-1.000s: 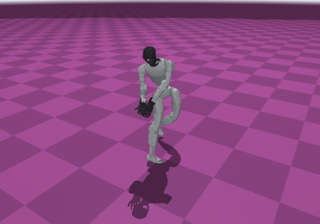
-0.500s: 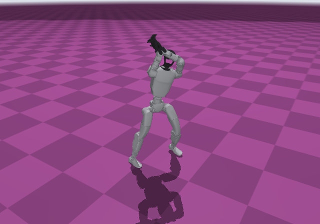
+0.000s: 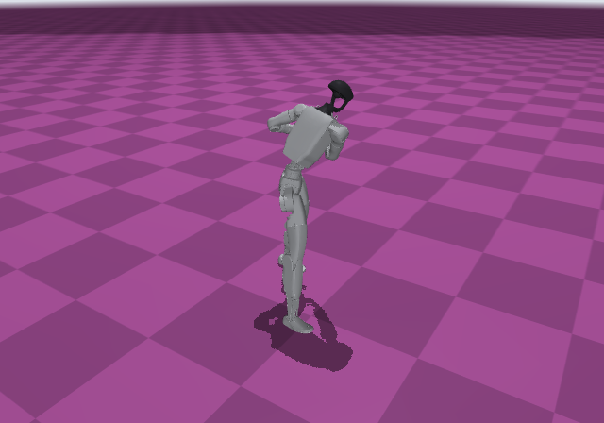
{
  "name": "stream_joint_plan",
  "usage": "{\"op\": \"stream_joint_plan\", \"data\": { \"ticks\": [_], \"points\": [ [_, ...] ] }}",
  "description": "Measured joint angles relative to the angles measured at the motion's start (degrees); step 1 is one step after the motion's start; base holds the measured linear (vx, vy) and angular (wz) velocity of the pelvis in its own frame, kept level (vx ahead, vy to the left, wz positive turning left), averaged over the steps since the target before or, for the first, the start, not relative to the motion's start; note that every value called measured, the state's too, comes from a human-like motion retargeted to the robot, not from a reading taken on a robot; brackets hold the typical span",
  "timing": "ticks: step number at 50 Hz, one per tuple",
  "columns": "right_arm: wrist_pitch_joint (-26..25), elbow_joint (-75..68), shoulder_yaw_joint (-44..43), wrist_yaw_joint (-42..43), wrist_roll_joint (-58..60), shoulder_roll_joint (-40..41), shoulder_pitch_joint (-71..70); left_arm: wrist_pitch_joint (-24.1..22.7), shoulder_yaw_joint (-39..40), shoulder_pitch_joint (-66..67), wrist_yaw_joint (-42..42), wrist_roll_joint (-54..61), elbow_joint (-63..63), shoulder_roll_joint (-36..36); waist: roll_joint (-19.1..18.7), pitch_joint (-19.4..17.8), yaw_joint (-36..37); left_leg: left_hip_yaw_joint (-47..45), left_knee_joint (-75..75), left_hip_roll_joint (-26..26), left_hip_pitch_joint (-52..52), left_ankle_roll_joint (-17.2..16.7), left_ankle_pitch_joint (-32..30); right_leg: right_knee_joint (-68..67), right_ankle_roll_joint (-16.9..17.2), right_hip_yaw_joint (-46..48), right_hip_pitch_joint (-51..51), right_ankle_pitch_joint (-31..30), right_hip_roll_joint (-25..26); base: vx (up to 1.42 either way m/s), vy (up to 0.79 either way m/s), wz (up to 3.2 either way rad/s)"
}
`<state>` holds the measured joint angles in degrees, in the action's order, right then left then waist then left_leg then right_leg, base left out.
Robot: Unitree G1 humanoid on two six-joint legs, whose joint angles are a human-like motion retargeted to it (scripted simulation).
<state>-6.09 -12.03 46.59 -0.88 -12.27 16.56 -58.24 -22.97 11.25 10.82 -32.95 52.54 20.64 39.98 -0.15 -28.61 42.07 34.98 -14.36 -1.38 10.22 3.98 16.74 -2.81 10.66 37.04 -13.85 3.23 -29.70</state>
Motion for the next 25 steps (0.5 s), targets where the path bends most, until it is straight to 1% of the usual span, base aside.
{"op": "stream_joint_plan", "data": {
  "ticks": [2,3,5,6,7,8,10,12,13,15,17,18,19,20,21,22,23,24,25],
  "points": [
    [3.4,15.5,-7.5,-3.0,2.5,-8.8,-7.6,2.5,5.6,-6.3,-1.3,-10.2,11.5,5.7,0.8,5.8,1.0,2.5,-1.0,1.4,-1.6,0.0,-0.5,0.4,0.0,1.9,3.4,-3.2,-2.9,0.61,-0.48,2.34],
    [5.1,22.0,-10.4,-3.0,3.9,-13.3,-11.8,4.3,7.1,-11.7,-2.2,-16.4,15.4,8.8,1.6,9.5,1.7,3.5,-1.7,1.7,-1.9,0.0,-0.9,-0.1,-0.9,2.2,4.6,-5.1,-3.7,0.56,-0.50,1.86],
    [7.4,31.5,-14.1,-1.4,7.9,-22.3,-23.6,7.9,6.9,-27.2,-5.9,-30.6,19.1,13.6,3.5,16.2,3.1,4.5,-2.9,1.0,-2.4,-1.0,-1.9,-3.1,-3.7,1.9,5.9,-5.9,-4.1,0.51,-0.52,1.26],
    [8.3,32.8,-14.0,0.1,10.1,-26.2,-31.9,8.9,5.2,-36.8,-8.6,-37.9,18.4,14.2,4.3,18.6,3.7,4.2,-3.1,-0.2,-2.9,-2.2,-2.4,-6.0,-4.5,1.4,5.9,-4.0,-3.8,0.46,-0.56,0.58],
    [9.2,33.3,-13.3,1.8,12.3,-29.7,-40.5,9.5,3.2,-46.3,-11.5,-44.8,17.3,14.3,5.0,20.6,4.1,3.7,-3.3,-1.5,-3.4,-3.5,-2.9,-8.8,-5.0,0.6,5.8,-2.0,-3.5,0.42,-0.59,0.06],
    [10.2,31.8,-11.3,3.8,14.4,-32.4,-49.8,9.6,0.8,-55.7,-14.9,-51.1,15.5,13.5,5.8,21.8,4.3,2.9,-3.3,-3.0,-4.1,-5.0,-3.5,-11.8,-4.7,-0.5,5.4,0.2,-3.2,0.40,-0.61,-0.33],
    [12.2,26.4,-6.3,7.9,18.0,-34.6,-67.2,9.7,-3.1,-71.4,-22.4,-60.2,11.9,11.2,7.3,23.8,3.0,0.7,-3.0,-5.8,-5.9,-7.6,-5.0,-16.3,-4.2,-4.1,3.8,3.9,-2.0,0.38,-0.62,-0.94],
    [12.8,20.4,-1.7,10.8,18.3,-33.0,-78.8,9.6,-5.1,-80.8,-28.0,-62.7,9.4,9.1,8.4,26.7,-1.5,-2.3,-3.5,-7.4,-7.6,-9.0,-7.4,-18.3,-3.7,-8.7,1.5,5.9,0.0,0.36,-0.57,-1.63],
    [12.8,17.6,0.7,11.6,16.5,-31.4,-82.4,9.3,-5.6,-83.7,-29.8,-62.4,8.2,8.4,8.5,28.6,-4.7,-4.2,-4.2,-7.7,-8.2,-9.4,-8.9,-18.5,-3.3,-11.1,0.3,6.4,1.2,0.32,-0.50,-2.00],
    [13.2,10.8,5.4,11.4,10.5,-27.7,-86.9,7.5,-5.1,-86.3,-32.2,-59.8,4.2,7.4,7.5,32.4,-12.3,-8.9,-7.2,-7.3,-8.2,-9.8,-12.2,-18.2,-2.5,-16.3,-2.5,6.6,3.5,0.29,-0.44,-2.26],
    [11.7,2.6,8.6,8.4,7.2,-24.3,-86.5,2.4,-3.1,-84.7,-31.4,-51.2,-1.9,4.6,4.6,34.8,-20.7,-14.8,-11.5,-6.2,-7.3,-9.9,-16.6,-16.2,-2.1,-21.8,-4.5,5.8,5.8,0.24,-0.35,-2.43],
    [10.0,-2.1,9.6,6.2,7.0,-22.6,-85.1,-0.5,-2.2,-83.4,-29.4,-44.9,-6.1,2.9,2.7,35.2,-24.9,-17.6,-13.8,-5.5,-6.8,-10.1,-19.2,-14.9,-2.1,-24.6,-5.0,5.4,6.8,0.20,-0.29,-2.49],
    [7.6,-7.7,10.1,4.1,7.3,-20.5,-82.9,-3.1,-2.2,-82.4,-25.9,-36.8,-11.4,1.4,0.8,34.8,-29.2,-19.6,-16.1,-4.7,-6.5,-10.5,-21.9,-13.6,-2.4,-27.4,-5.1,5.4,7.7,0.19,-0.26,-2.52],
    [5.0,-13.7,10.5,2.1,7.9,-18.3,-80.2,-5.5,-2.5,-81.6,-21.8,-27.9,-17.2,-0.1,-1.1,34.0,-33.4,-21.3,-18.4,-3.7,-6.3,-11.1,-24.7,-12.2,-2.8,-30.2,-5.0,5.4,8.5,0.17,-0.21,-2.51],
    [2.2,-21.6,10.5,2.6,8.1,-15.5,-76.2,-6.6,-5.3,-81.9,-15.8,-17.2,-25.0,-1.2,-2.4,32.2,-37.5,-20.6,-20.7,-1.7,-6.5,-12.5,-26.9,-10.9,-3.8,-32.8,-4.3,6.0,9.1,0.16,-0.17,-2.49],
    [-0.5,-29.9,9.9,3.8,7.6,-12.8,-71.9,-6.7,-8.6,-82.7,-9.2,-6.5,-33.4,-2.3,-3.4,30.2,-41.2,-19.2,-23.2,0.8,-6.6,-14.0,-28.4,-9.7,-4.7,-35.5,-3.6,6.4,9.6,0.15,-0.11,-2.46],
    [-3.0,-39.1,8.4,6.2,5.5,-10.1,-67.0,-5.0,-13.4,-84.5,-1.3,4.6,-42.9,-3.6,-3.8,28.0,-44.4,-16.7,-25.9,4.3,-6.7,-15.8,-28.3,-8.6,-5.2,-38.1,-2.9,6.6,9.8,0.16,-0.05,-2.35],
    [-5.0,-46.1,5.5,7.8,2.2,-9.3,-61.6,0.1,-18.8,-86.6,6.5,13.4,-53.1,-5.4,-4.3,25.7,-47.1,-14.7,-28.8,7.5,-6.3,-16.6,-26.7,-7.9,-7.1,-40.6,-2.3,6.7,10.1,0.18,0.02,-2.21],
    [-6.7,-51.9,2.0,9.1,-1.5,-9.5,-55.9,6.7,-24.6,-89.1,14.3,21.1,-63.7,-7.4,-4.8,23.4,-49.5,-12.9,-31.8,10.5,-5.6,-17.0,-24.4,-7.3,-9.7,-42.9,-1.8,6.7,10.4,0.20,0.07,-1.83]
  ]
}}
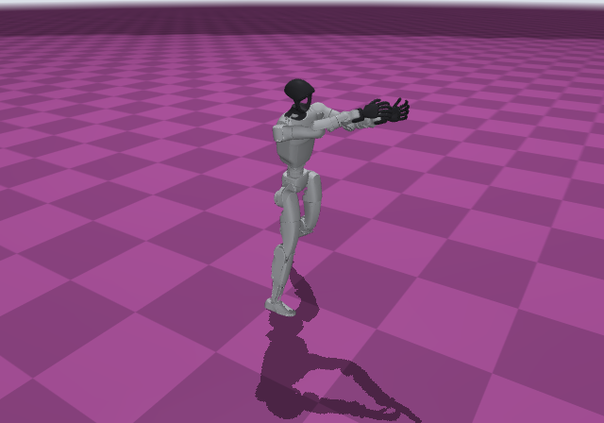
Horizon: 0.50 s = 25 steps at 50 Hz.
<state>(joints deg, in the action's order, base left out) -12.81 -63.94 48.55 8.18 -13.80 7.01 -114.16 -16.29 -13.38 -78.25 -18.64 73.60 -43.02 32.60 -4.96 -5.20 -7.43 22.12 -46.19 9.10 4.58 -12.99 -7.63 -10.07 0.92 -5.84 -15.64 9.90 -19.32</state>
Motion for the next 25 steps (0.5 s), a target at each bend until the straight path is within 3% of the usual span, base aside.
{"op": "stream_joint_plan", "data": {
  "ticks": [2,3,5,7,9,12,16,18,20,23,25],
  "points": [
    [-1.2,2.8,-3.6,-3.1,-14.1,-10.6,13.0,12.8,-16.1,-6.3,8.2,4.5,-18.7,-7.3,-0.4,-4.9,-4.2,-3.4,-5.2,2.1,3.9,2.9,5.6,2.4,0.3,-2.2,2.0,-0.9,-0.8,0.22,0.11,-1.23],
    [-1.4,8.1,-3.7,-4.6,-23.7,-17.6,20.0,17.0,-25.7,-8.5,8.1,3.6,-24.7,-11.8,-0.7,-7.3,-6.7,-7.3,-7.2,1.4,6.6,5.7,8.0,3.6,1.0,-2.6,3.1,-1.3,-1.5,0.25,0.12,-0.77],
    [1.6,22.1,-3.5,-0.9,-41.2,-30.2,34.6,21.5,-43.0,-10.1,3.4,0.5,-28.2,-19.8,-2.0,-11.5,-13.0,-17.3,-9.6,-2.4,12.0,12.3,13.2,5.8,2.6,-3.1,4.6,-1.8,-2.3,0.29,0.14,-0.60],
    [10.8,35.7,-9.1,7.5,-49.0,-37.1,49.6,22.1,-49.4,-10.7,-1.8,-7.9,-24.0,-25.9,-3.1,-14.9,-21.0,-26.8,-9.0,-6.7,15.7,16.1,19.2,7.4,4.4,-3.8,4.8,-1.7,-2.4,0.36,0.15,-0.74],
    [17.9,47.2,-21.4,11.4,-50.1,-40.7,63.4,22.8,-48.2,-11.0,-3.2,-21.8,-18.1,-31.3,-3.5,-17.3,-28.5,-33.3,-6.1,-9.1,17.4,15.8,23.2,8.7,6.3,-5.4,4.8,-1.4,-2.2,0.42,0.17,-1.14],
    [21.5,63.3,-43.6,11.1,-45.9,-43.9,81.2,21.3,-44.4,-11.6,-2.3,-37.7,-9.7,-39.7,-3.4,-18.0,-35.7,-36.5,-0.9,-11.1,17.7,12.8,26.4,10.2,8.1,-9.8,4.9,-0.6,-1.2,0.50,0.17,-1.76],
    [30.0,82.3,-64.0,19.3,-31.7,-44.6,93.8,17.9,-41.7,-20.9,-2.1,-49.1,5.0,-45.8,-3.3,-13.0,-36.3,-37.1,4.6,-16.4,14.7,14.1,29.6,11.4,8.7,-16.6,5.6,0.3,-0.4,0.52,0.20,-2.20],
    [33.5,90.3,-71.6,23.7,-21.5,-45.5,92.7,15.5,-38.7,-28.9,-2.5,-55.8,14.6,-44.9,-3.0,-9.2,-34.2,-39.7,8.6,-20.4,12.0,15.3,30.7,11.7,9.3,-19.4,6.1,0.4,-0.1,0.49,0.26,-2.18],
    [32.9,95.5,-78.2,25.0,-10.1,-48.5,87.3,13.1,-35.4,-37.5,-3.5,-63.5,23.7,-41.8,-2.2,-5.4,-32.3,-43.4,14.0,-24.3,9.4,15.3,30.5,11.9,10.1,-20.9,6.7,0.4,0.3,0.44,0.31,-1.87],
    [30.3,98.9,-83.0,28.9,5.7,-54.7,74.6,10.2,-32.8,-50.0,-6.5,-72.4,33.2,-36.1,-0.6,-1.1,-29.0,-44.5,19.9,-28.2,8.2,11.8,24.7,11.9,10.4,-20.5,8.4,0.8,0.7,0.37,0.37,-1.22],
    [28.1,99.9,-80.8,34.1,14.6,-58.9,64.2,8.5,-33.5,-58.0,-11.3,-74.9,36.2,-33.0,0.8,1.0,-25.9,-42.0,17.9,-28.8,9.7,10.1,21.7,11.7,10.1,-18.4,10.1,1.3,0.0,0.30,0.41,-0.31]
  ]
}}
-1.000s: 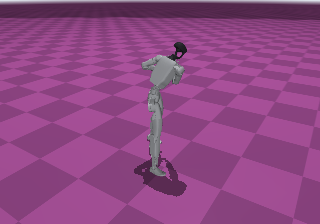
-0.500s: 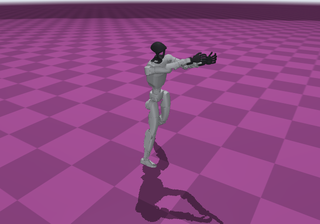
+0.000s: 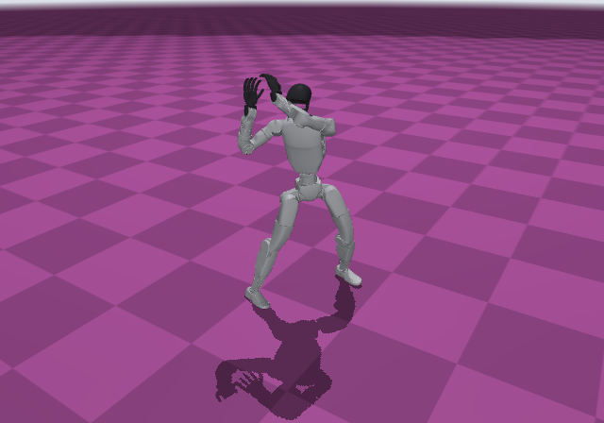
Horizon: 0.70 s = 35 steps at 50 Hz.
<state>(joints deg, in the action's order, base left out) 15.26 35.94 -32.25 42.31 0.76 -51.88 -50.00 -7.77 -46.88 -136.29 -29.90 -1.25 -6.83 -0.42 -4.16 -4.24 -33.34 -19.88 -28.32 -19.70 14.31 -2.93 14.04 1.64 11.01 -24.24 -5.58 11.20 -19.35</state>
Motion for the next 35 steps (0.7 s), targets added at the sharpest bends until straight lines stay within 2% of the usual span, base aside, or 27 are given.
{"op": "stream_joint_plan", "data": {
  "ticks": [3,5,7,10,13,15,17,18,20,23,25,28,30,32,35],
  "points": [
    [-2.7,-2.9,7.8,5.1,4.8,-1.7,-12.7,-0.3,-4.4,-7.7,-4.5,1.5,-1.3,3.4,2.7,3.2,6.1,4.7,-7.8,1.1,3.5,1.2,2.3,-1.3,-0.5,6.4,2.6,0.5,-1.7,0.22,0.44,0.60],
    [-3.4,-7.3,11.7,6.7,4.0,0.6,-17.7,1.0,-7.7,-10.0,-2.7,4.3,-4.0,5.1,4.7,4.8,11.7,7.7,-9.4,2.5,4.6,3.5,4.5,-2.7,-1.1,11.6,4.0,-0.5,-2.3,0.15,0.45,1.16],
    [-2.1,-13.4,15.2,6.6,-1.0,5.1,-20.8,3.0,-11.3,-10.6,2.0,7.1,-8.8,6.1,7.2,4.7,17.8,11.5,-7.4,4.4,4.7,6.1,5.3,-5.2,-2.5,17.5,5.1,-3.2,-2.1,0.09,0.45,1.54],
    [3.5,-24.7,20.2,2.1,-16.5,13.6,-24.3,7.6,-16.3,-7.7,9.2,8.8,-19.7,5.8,10.7,0.9,27.8,17.6,-1.6,6.4,3.2,8.7,3.7,-15.6,-6.9,26.1,4.0,-8.7,-0.4,0.05,0.43,1.85],
    [7.4,-47.3,28.3,-12.0,-44.1,18.9,-31.8,12.8,-19.6,0.1,11.5,9.3,-40.3,2.0,12.6,-6.2,38.9,23.5,3.1,7.2,2.3,7.4,1.9,-38.6,-9.4,30.5,-5.4,-10.2,0.9,0.00,0.30,1.95],
    [4.0,-66.9,37.4,-25.8,-66.6,20.7,-37.3,14.9,-18.8,8.1,9.3,15.1,-57.4,-0.4,12.3,-11.1,45.2,27.2,5.7,8.2,2.0,4.9,1.2,-49.2,-8.1,30.9,-10.8,-9.4,2.3,0.01,0.16,2.06],
    [-7.0,-82.7,51.9,-35.1,-78.7,23.9,-40.1,16.6,-14.2,17.7,8.5,24.5,-70.2,0.7,9.8,-15.2,49.7,30.8,8.4,9.0,1.1,2.4,0.4,-52.4,-6.2,30.8,-14.1,-7.6,5.4,0.05,0.09,2.07],
    [-13.1,-88.1,59.6,-37.9,-81.0,26.6,-40.7,17.4,-12.0,22.7,9.3,28.4,-73.4,2.7,8.1,-17.1,51.7,32.4,9.8,9.4,0.8,1.4,-0.1,-52.1,-5.5,31.2,-15.6,-6.9,6.7,0.08,0.06,1.93],
    [-20.5,-94.7,73.0,-39.8,-81.4,32.6,-40.3,17.2,-9.5,33.0,9.9,34.8,-73.4,7.9,4.6,-21.3,56.2,35.1,12.8,10.3,0.3,0.4,-1.1,-48.6,-5.0,33.3,-18.5,-6.2,7.7,0.11,0.02,1.73],
    [-21.0,-98.3,82.2,-36.7,-78.7,42.2,-33.6,10.4,-7.3,50.8,3.1,43.3,-64.6,13.3,0.8,-25.1,63.5,38.5,16.7,12.2,3.9,1.3,-2.5,-34.2,-5.8,39.3,-23.9,-7.9,6.9,0.20,-0.05,1.68],
    [-24.0,-98.4,82.1,-36.6,-71.7,48.0,-25.7,7.7,-2.2,64.3,1.2,47.0,-60.0,14.8,-0.6,-25.6,66.4,41.9,18.5,15.2,7.5,2.8,-3.0,-19.9,-5.4,43.8,-25.9,-10.8,5.2,0.32,-0.14,2.46],
    [-27.8,-100.5,78.6,-35.2,-51.7,58.2,-12.4,8.7,11.2,84.2,5.2,49.6,-55.7,15.7,-2.8,-25.6,65.5,48.8,20.2,21.5,9.4,4.3,-2.2,-3.6,-0.9,49.1,-26.5,-11.1,0.1,0.43,-0.25,3.29],
    [-27.0,-102.1,75.8,-32.4,-43.3,64.6,-4.7,8.9,18.1,95.1,6.6,47.7,-51.9,16.8,-4.7,-25.6,64.1,53.5,21.5,23.7,9.2,4.4,-1.5,1.8,2.9,50.3,-26.9,-9.8,-2.3,0.43,-0.34,2.95],
    [-25.8,-101.2,73.1,-30.1,-37.9,68.1,1.2,7.7,21.4,103.5,6.3,45.4,-46.2,17.8,-6.4,-25.6,63.2,57.2,22.8,23.8,9.0,3.7,-1.1,3.0,4.0,49.3,-27.3,-10.7,-2.7,0.35,-0.42,2.23],
    [-24.7,-96.3,70.9,-29.8,-30.5,68.8,8.2,5.4,23.6,112.4,5.7,44.4,-38.0,18.4,-7.2,-25.6,61.8,59.5,23.8,24.1,7.6,3.0,-1.0,2.7,4.0,49.8,-24.8,-15.8,-4.1,0.33,-0.39,1.63]
  ]
}}
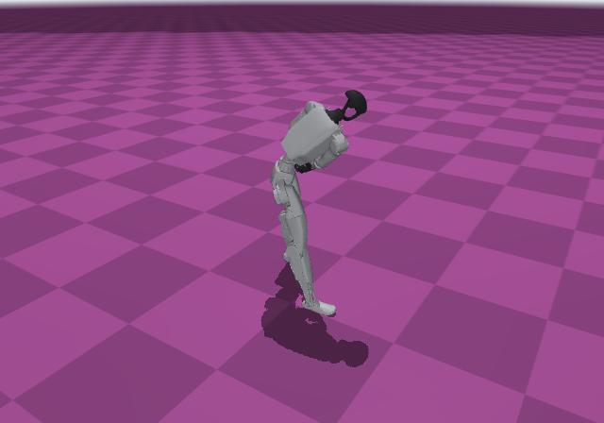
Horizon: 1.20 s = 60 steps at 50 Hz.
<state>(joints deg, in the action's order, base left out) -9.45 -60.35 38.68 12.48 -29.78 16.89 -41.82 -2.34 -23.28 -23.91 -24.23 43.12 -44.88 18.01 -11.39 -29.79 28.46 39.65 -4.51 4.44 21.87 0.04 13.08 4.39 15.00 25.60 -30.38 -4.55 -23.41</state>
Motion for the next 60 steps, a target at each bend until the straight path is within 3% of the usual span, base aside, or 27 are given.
{"op": "stream_joint_plan", "data": {
  "ticks": [2,5,8,11,15,18,20,24,26,28,33,35,43,50,55,60],
  "points": [
    [0.8,4.6,0.8,-1.4,2.0,-1.6,3.7,-1.3,1.8,4.6,0.1,0.8,5.2,0.0,0.7,0.0,-1.5,-3.1,-0.3,-0.1,-1.5,0.1,-0.2,-1.7,-0.2,2.6,2.7,-1.4,-1.4,0.35,-0.34,0.95],
    [1.5,11.1,4.2,-5.0,2.1,-5.4,7.2,-1.9,6.0,10.1,1.7,3.3,11.2,-0.8,2.7,0.0,-4.7,-13.7,-2.2,-3.3,-3.4,0.0,0.0,-5.6,-3.0,4.7,5.6,1.4,-0.1,0.32,-0.40,0.23],
    [0.1,17.3,7.0,-11.0,6.5,-12.2,8.2,0.0,9.1,11.6,6.2,5.7,11.5,-2.2,5.2,0.0,-9.6,-24.7,-4.8,-7.0,-6.6,-0.2,0.7,-8.9,-6.0,5.8,9.9,6.2,2.2,0.33,-0.40,0.10],
    [0.7,23.4,5.3,-12.2,11.3,-21.0,9.0,3.4,12.0,8.7,8.5,5.8,6.0,-1.0,7.4,1.1,-14.1,-29.8,-7.2,-9.6,-10.2,0.3,0.9,-10.8,-7.0,7.8,15.6,10.1,3.8,0.35,-0.36,0.31],
    [2.5,29.9,-2.1,-9.9,11.9,-33.3,14.2,7.9,17.7,2.4,9.3,4.1,-6.3,7.4,9.5,7.1,-18.3,-29.4,-9.5,-12.0,-12.9,1.0,-1.2,-13.1,-8.8,10.1,20.6,13.7,5.5,0.34,-0.28,0.27],
    [3.6,32.9,-8.8,-7.8,13.7,-41.7,19.6,11.1,19.9,-2.6,10.0,-1.3,-13.3,20.5,10.8,12.7,-20.0,-29.0,-10.8,-13.5,-14.5,0.4,-3.4,-15.2,-9.7,10.1,22.5,15.5,6.5,0.31,-0.25,-0.02],
    [4.4,34.9,-13.2,-5.5,15.2,-46.9,23.5,12.5,17.4,-8.1,9.9,-8.1,-18.0,31.5,11.9,15.8,-20.8,-29.2,-11.4,-14.2,-15.7,-0.3,-4.8,-17.1,-9.1,9.7,23.3,16.5,6.7,0.29,-0.24,-0.15],
    [5.3,36.9,-17.4,-2.5,15.8,-55.5,29.5,13.8,4.7,-25.8,6.7,-20.6,-26.3,52.1,13.1,20.2,-23.7,-30.1,-12.8,-15.0,-17.8,-1.2,-7.5,-19.7,-7.1,9.1,25.1,18.4,6.8,0.24,-0.20,-0.19],
    [5.6,37.6,-17.9,-2.0,16.6,-59.3,31.7,13.7,-2.8,-37.1,4.5,-25.1,-27.9,59.4,12.7,22.2,-25.8,-30.9,-13.6,-15.1,-18.4,-1.5,-8.7,-19.4,-6.9,8.7,26.3,19.1,7.2,0.19,-0.14,-0.23],
    [6.0,38.7,-19.8,-2.4,17.6,-62.3,35.1,13.2,-16.3,-55.1,3.6,-29.2,-28.7,62.6,12.5,24.3,-26.7,-31.9,-14.6,-15.3,-18.7,-1.7,-9.7,-18.2,-7.1,8.0,27.3,19.6,7.8,0.16,-0.11,-0.35],
    [7.0,41.7,-25.7,-5.0,18.9,-64.6,45.0,11.1,-50.9,-94.2,2.4,-37.8,-25.0,57.5,12.6,31.1,-27.4,-34.3,-15.9,-15.2,-19.1,-1.9,-10.9,-14.1,-7.3,4.8,28.1,20.4,9.2,0.12,-0.07,-0.57],
    [7.5,42.3,-27.1,-5.5,19.2,-64.7,47.4,10.2,-56.9,-101.6,0.7,-41.9,-22.5,54.2,12.0,32.9,-28.0,-35.0,-16.1,-15.0,-19.5,-1.9,-11.1,-12.9,-6.9,3.4,28.0,20.6,9.4,0.07,-0.04,-0.65],
    [8.7,43.6,-33.6,-5.4,18.1,-61.8,52.8,9.0,-56.9,-107.4,-2.9,-56.9,-5.6,44.1,7.1,32.4,-29.5,-35.0,-23.5,-12.9,-18.6,-3.6,-12.5,-11.6,-6.0,-2.9,27.7,19.2,9.3,0.00,-0.01,-0.68],
    [9.3,43.6,-31.4,-4.5,18.4,-56.7,51.2,7.7,-56.9,-104.5,2.6,-65.6,13.3,34.2,5.3,28.9,-34.8,-27.0,-20.8,-7.9,-18.4,-4.5,-2.1,-11.9,-4.9,-8.1,26.8,19.0,9.3,-0.04,0.07,-0.66],
    [9.4,44.1,-28.1,-3.8,20.3,-55.4,47.6,6.4,-56.9,-95.9,9.6,-67.8,24.9,27.0,1.9,26.3,-42.0,-38.7,-11.0,-11.7,-17.8,-1.1,1.7,-11.7,-5.6,-9.5,26.1,19.4,12.2,-0.03,0.11,-0.40],
    [9.1,44.3,-25.0,-4.0,18.6,-52.3,43.4,7.8,-55.7,-80.4,13.9,-65.5,25.8,16.1,2.3,24.2,-49.1,-52.5,-9.7,-13.3,-19.2,4.9,5.3,-11.3,-6.1,-10.6,24.9,18.9,12.6,-0.02,0.10,-0.22]
  ]
}}
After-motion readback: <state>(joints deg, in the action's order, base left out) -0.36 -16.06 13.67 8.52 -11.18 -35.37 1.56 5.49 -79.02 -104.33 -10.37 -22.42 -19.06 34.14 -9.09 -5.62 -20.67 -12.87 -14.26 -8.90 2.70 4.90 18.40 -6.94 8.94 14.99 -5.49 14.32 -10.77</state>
